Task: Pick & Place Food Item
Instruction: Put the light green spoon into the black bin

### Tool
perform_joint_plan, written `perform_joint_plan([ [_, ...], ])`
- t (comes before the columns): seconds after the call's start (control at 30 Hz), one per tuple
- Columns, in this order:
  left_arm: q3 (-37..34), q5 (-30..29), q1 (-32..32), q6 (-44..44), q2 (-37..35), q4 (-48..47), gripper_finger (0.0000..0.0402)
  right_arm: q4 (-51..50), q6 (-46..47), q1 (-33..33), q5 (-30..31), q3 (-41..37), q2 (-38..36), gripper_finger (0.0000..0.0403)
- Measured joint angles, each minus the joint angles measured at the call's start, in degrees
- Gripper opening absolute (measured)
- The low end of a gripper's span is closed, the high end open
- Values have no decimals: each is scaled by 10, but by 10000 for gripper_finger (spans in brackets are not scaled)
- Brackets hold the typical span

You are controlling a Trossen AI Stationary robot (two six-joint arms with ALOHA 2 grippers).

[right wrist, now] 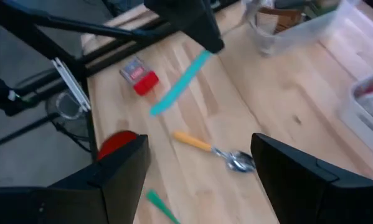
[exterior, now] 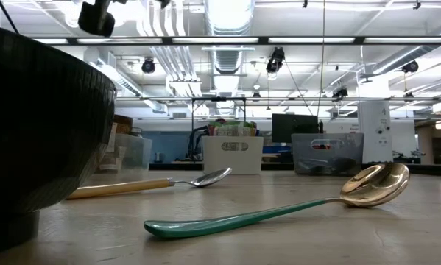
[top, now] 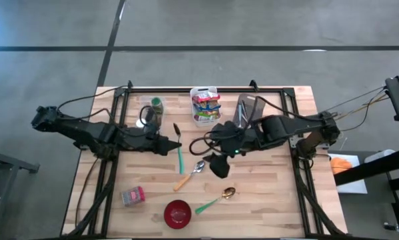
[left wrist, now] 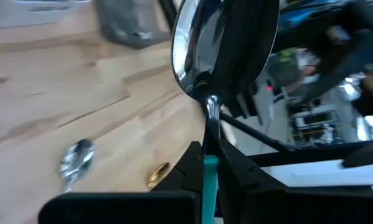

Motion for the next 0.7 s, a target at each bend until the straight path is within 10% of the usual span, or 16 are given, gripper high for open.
perform_joint_plan([
  [0.43, 0, 33, 0, 70, 4, 134, 13, 170, -33, -57, -112, -80, -17, 278],
  [0.7, 0, 70, 9, -4, 5, 136, 13, 144, -373, -32, -115, -63, -18, 278],
])
